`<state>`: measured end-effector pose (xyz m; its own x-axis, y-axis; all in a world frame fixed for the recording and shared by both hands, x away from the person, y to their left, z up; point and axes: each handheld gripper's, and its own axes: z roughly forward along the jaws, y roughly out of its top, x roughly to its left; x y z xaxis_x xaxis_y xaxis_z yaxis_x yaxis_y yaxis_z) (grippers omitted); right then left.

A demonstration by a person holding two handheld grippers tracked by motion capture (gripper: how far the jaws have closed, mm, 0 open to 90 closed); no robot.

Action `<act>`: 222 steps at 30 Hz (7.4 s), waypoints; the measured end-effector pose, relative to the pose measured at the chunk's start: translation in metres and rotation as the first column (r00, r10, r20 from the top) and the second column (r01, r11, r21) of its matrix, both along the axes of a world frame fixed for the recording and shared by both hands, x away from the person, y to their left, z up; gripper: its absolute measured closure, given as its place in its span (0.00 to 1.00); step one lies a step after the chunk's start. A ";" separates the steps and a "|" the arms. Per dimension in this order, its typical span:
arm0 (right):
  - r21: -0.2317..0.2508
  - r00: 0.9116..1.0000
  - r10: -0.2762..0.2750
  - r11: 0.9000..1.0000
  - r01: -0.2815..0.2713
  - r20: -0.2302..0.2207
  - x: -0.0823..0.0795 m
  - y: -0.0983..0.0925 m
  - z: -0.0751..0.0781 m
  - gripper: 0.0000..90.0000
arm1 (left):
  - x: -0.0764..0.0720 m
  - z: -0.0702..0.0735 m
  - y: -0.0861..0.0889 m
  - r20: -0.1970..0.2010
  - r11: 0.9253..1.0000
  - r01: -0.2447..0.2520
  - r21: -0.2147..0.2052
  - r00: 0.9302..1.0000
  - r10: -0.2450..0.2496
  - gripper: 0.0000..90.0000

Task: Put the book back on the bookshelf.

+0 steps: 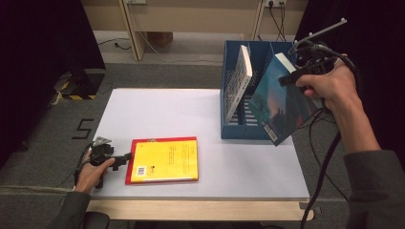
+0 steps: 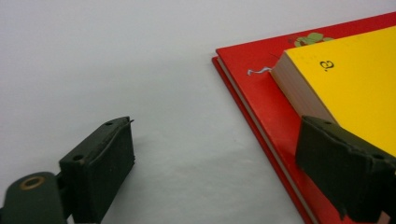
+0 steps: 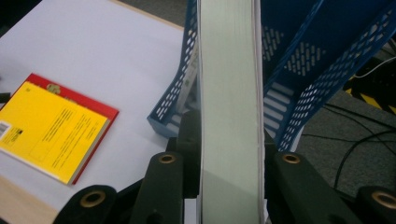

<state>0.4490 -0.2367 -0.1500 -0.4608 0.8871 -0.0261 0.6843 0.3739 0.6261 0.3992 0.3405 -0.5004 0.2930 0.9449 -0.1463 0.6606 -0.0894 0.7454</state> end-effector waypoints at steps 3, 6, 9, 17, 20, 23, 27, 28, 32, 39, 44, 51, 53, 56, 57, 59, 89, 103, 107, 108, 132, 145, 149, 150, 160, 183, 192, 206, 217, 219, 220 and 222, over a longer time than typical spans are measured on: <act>0.009 0.999 -0.030 0.999 0.030 0.009 0.013 -0.001 0.001 0.82 | 0.000 0.000 0.002 0.016 0.997 -0.018 0.070 1.000 0.017 0.18; 0.015 0.998 -0.056 0.998 0.056 0.016 0.027 -0.002 -0.002 0.82 | 0.000 -0.003 0.000 0.025 0.992 -0.003 0.126 1.000 0.000 0.16; 0.029 0.997 -0.072 0.997 0.072 0.016 0.039 -0.002 -0.005 0.82 | 0.000 -0.004 0.000 0.026 0.992 -0.002 0.127 1.000 -0.001 0.15; 0.053 0.992 -0.126 0.991 0.125 0.009 0.069 -0.002 -0.015 0.82 | 0.000 -0.004 0.000 0.031 0.992 -0.004 0.124 1.000 0.000 0.15; 0.047 0.991 -0.137 0.990 0.136 0.010 0.079 0.001 -0.017 0.82 | 0.000 -0.004 0.000 0.032 0.992 -0.003 0.124 0.999 -0.001 0.15; 0.045 0.988 -0.154 0.987 0.153 0.010 0.088 0.003 -0.018 0.82 | 0.000 -0.005 0.000 0.033 0.992 -0.004 0.125 0.999 0.000 0.15; 0.065 0.983 -0.181 0.982 0.179 0.014 0.100 0.005 -0.018 0.82 | 0.000 -0.005 0.000 0.033 0.992 -0.004 0.126 0.999 0.000 0.15; 0.070 0.983 -0.183 0.981 0.181 0.013 0.103 0.005 -0.018 0.82 | 0.000 -0.005 0.000 0.033 0.992 -0.004 0.126 0.999 0.000 0.15; 0.093 0.979 -0.204 0.975 0.202 0.013 0.113 0.006 -0.021 0.82 | 0.000 -0.005 0.000 0.035 0.992 -0.005 0.126 0.999 0.000 0.15; 0.102 0.971 -0.239 0.966 0.237 -0.001 0.130 0.009 -0.031 0.82 | -0.001 -0.005 -0.001 0.035 0.992 -0.005 0.126 0.999 0.001 0.15; 0.109 0.967 -0.253 0.961 0.253 -0.009 0.140 0.011 -0.040 0.82 | -0.001 -0.005 -0.001 0.035 0.992 -0.005 0.126 0.999 0.001 0.15; 0.127 0.964 -0.264 0.956 0.264 -0.020 0.153 0.019 -0.052 0.82 | -0.001 -0.005 -0.001 0.036 0.992 -0.006 0.125 0.999 0.001 0.15; 0.137 0.963 -0.268 0.954 0.268 -0.017 0.156 0.020 -0.057 0.82 | -0.001 -0.005 -0.001 0.036 0.992 -0.006 0.126 0.999 0.001 0.15; 0.144 0.964 -0.265 0.953 0.266 -0.026 0.160 0.022 -0.066 0.81 | -0.001 -0.005 0.000 0.035 0.992 -0.003 0.129 0.999 -0.001 0.15; 0.149 0.963 -0.267 0.952 0.269 -0.029 0.162 0.021 -0.070 0.81 | -0.001 -0.005 0.000 0.035 0.992 -0.003 0.129 0.999 -0.001 0.15; 0.149 0.964 -0.264 0.952 0.267 -0.035 0.164 0.021 -0.076 0.81 | -0.001 -0.005 0.000 0.035 0.992 -0.004 0.129 0.999 -0.001 0.15; 0.208 0.969 -0.243 0.946 0.249 -0.051 0.167 0.028 -0.113 0.73 | -0.001 -0.005 -0.001 0.039 0.991 -0.008 0.132 0.999 0.003 0.15; 0.228 0.978 -0.202 0.951 0.207 -0.046 0.150 0.019 -0.111 0.71 | -0.001 -0.005 -0.001 0.039 0.991 -0.010 0.132 0.999 0.005 0.15; 0.227 0.983 -0.180 0.956 0.184 -0.037 0.141 0.018 -0.109 0.70 | -0.001 -0.005 -0.001 0.039 0.991 -0.010 0.132 0.999 0.005 0.15; 0.221 0.985 -0.169 0.960 0.172 -0.032 0.139 0.018 -0.109 0.69 | -0.001 -0.005 -0.001 0.039 0.991 -0.010 0.132 0.999 0.005 0.15; 0.220 0.994 -0.112 0.969 0.111 -0.008 0.128 0.019 -0.124 0.76 | -0.001 -0.005 -0.002 0.036 0.991 -0.011 0.135 0.999 0.006 0.15; 0.223 0.995 -0.102 0.970 0.095 0.018 0.112 0.014 -0.125 0.62 | -0.001 -0.005 -0.001 0.036 0.991 -0.011 0.132 0.999 0.006 0.15; 0.252 0.994 -0.107 0.963 0.094 0.036 0.098 0.008 -0.121 0.56 | -0.001 -0.005 -0.001 0.037 0.991 -0.010 0.131 0.999 0.006 0.15; 0.251 0.994 -0.102 0.964 0.089 0.041 0.095 0.007 -0.120 0.55 | -0.001 -0.005 -0.001 0.037 0.991 -0.010 0.131 0.999 0.006 0.15; 0.236 0.998 -0.039 0.971 0.027 0.049 0.053 -0.001 -0.135 0.48 | -0.001 -0.005 -0.001 0.035 0.992 -0.008 0.125 0.999 0.003 0.15; 0.336 0.998 0.049 0.940 -0.056 0.029 -0.001 0.012 -0.207 0.41 | -0.001 -0.005 -0.001 0.035 0.992 -0.007 0.125 0.999 0.003 0.15; 0.360 0.996 0.094 0.929 -0.090 0.008 -0.011 0.026 -0.241 0.40 | -0.001 -0.005 -0.001 0.038 0.992 -0.008 0.124 0.999 0.003 0.15; 0.365 0.989 0.130 0.926 -0.094 -0.075 -0.021 0.039 -0.283 0.39 | -0.001 -0.005 -0.001 0.038 0.992 -0.008 0.124 0.999 0.003 0.15; 0.382 0.979 0.173 0.916 -0.119 -0.111 -0.025 0.059 -0.296 0.35 | -0.001 -0.005 -0.001 0.035 0.992 -0.004 0.126 0.999 0.000 0.15; 0.379 0.977 0.178 0.917 -0.121 -0.118 -0.026 0.063 -0.299 0.31 | -0.001 -0.004 0.000 0.035 0.992 0.000 0.124 0.999 -0.004 0.15; 0.373 0.976 0.178 0.920 -0.121 -0.123 -0.026 0.066 -0.300 0.31 | -0.002 -0.004 0.000 0.033 0.992 0.004 0.125 0.999 -0.008 0.16; 0.374 0.974 0.187 0.919 -0.126 -0.131 -0.027 0.070 -0.303 0.31 | -0.003 -0.001 0.001 0.030 0.992 0.015 0.126 0.999 -0.019 0.17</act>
<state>0.4219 -0.1672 -0.4533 -0.5653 0.7382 0.3679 0.7382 0.2538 0.6250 0.3963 0.3416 -0.5017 0.3115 0.9501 -0.0173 0.6349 -0.1945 0.7477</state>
